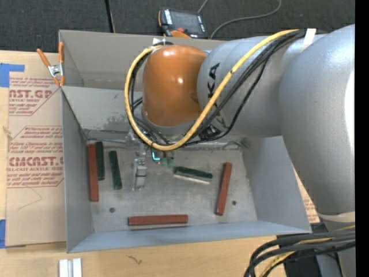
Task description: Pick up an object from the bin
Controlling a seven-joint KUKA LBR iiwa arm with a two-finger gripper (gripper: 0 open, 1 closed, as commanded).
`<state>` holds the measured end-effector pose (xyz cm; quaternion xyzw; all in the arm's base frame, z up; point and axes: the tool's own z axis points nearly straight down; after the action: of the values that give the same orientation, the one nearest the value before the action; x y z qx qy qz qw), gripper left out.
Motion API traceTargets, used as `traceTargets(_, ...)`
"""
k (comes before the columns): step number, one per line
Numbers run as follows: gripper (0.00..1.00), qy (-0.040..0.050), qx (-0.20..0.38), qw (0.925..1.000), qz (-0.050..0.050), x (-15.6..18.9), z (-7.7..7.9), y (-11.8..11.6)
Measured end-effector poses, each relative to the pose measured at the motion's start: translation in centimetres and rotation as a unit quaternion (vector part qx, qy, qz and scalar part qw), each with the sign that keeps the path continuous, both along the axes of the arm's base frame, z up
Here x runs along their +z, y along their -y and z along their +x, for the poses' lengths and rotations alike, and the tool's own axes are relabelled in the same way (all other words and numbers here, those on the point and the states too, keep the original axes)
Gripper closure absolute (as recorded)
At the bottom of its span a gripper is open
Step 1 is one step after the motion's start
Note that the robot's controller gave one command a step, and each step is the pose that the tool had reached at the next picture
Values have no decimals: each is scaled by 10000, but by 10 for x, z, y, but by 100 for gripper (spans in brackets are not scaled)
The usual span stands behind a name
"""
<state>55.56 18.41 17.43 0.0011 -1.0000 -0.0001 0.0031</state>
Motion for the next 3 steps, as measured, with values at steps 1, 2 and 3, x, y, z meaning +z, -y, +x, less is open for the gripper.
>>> traceTargets(1,0,-20,195,9998,-9,-45,-73,4)
traceTargets(2,0,40,198,9998,1,-48,-44,27)
traceTargets(3,0,77,594,9982,12,-103,-74,62)
